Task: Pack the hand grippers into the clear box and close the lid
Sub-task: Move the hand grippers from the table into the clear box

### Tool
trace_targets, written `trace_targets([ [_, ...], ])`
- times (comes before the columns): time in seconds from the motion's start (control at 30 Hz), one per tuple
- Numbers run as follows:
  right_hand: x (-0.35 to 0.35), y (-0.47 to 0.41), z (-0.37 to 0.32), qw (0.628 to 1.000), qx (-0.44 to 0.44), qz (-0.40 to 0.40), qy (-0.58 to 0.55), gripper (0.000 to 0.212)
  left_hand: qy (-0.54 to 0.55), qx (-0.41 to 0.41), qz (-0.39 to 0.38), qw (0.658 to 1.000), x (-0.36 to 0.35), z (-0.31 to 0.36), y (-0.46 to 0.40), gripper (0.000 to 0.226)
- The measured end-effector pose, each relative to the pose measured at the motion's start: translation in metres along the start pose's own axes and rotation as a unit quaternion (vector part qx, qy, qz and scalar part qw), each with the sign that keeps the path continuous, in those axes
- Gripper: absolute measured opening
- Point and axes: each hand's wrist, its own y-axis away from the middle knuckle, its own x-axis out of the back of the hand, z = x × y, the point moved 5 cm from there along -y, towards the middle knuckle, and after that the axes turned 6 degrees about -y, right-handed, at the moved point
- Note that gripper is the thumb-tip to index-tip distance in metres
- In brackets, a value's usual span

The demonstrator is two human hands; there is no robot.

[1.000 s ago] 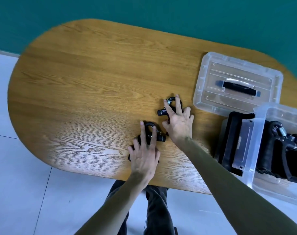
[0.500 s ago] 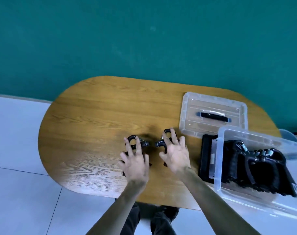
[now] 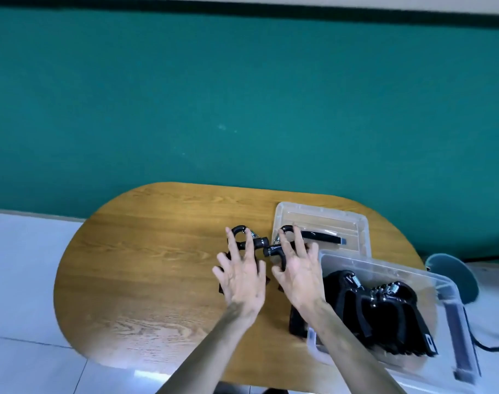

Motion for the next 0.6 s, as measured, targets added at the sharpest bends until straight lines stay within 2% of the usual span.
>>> trace_targets([
  [0.3, 0.051, 0.017, 0.084, 0.996, -0.058, 0.07, -0.018, 0.082, -0.011, -0.062, 0.001, 0.998, -0.009, 0.087, 0.012, 0.07],
  [0.6, 0.081, 0.073, 0.171, 0.984, -0.142, 0.107, -0.011, 0.083, -0.044, -0.141, -0.034, 0.988, -0.042, 0.171, 0.055, 0.07],
])
